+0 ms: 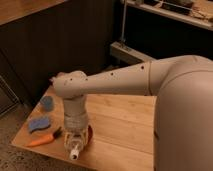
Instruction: Place the bottle in the ceramic bowl
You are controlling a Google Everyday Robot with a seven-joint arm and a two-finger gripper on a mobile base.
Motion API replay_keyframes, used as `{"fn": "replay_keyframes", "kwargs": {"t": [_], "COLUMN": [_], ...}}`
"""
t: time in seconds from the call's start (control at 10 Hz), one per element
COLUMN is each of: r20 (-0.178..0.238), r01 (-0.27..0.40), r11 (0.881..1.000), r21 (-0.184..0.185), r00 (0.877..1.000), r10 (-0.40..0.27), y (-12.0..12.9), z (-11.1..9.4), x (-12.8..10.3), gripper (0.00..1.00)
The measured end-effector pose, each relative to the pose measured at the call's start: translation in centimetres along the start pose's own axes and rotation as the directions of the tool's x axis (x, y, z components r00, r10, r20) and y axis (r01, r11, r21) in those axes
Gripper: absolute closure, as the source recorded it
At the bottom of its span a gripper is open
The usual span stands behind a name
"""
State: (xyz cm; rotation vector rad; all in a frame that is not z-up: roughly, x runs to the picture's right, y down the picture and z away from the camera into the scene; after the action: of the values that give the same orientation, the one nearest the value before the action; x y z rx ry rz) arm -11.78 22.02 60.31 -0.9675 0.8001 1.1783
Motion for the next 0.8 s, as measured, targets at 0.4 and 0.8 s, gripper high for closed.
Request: {"fn": "replay_keyframes", "kwargs": {"t": [0.4, 0.8], "r20": [-0.048, -0.068], "r01": [-0.009, -0.012], "r11": [1.000, 0.998], "r21": [0.028, 0.056], "r00": [0.999, 0.998], "r10": [0.011, 0.015], "y": [-0.3, -0.3], "z": [1.8, 2.6], "x": [-1.2, -1.9], "gripper": [1.00, 0.71]}}
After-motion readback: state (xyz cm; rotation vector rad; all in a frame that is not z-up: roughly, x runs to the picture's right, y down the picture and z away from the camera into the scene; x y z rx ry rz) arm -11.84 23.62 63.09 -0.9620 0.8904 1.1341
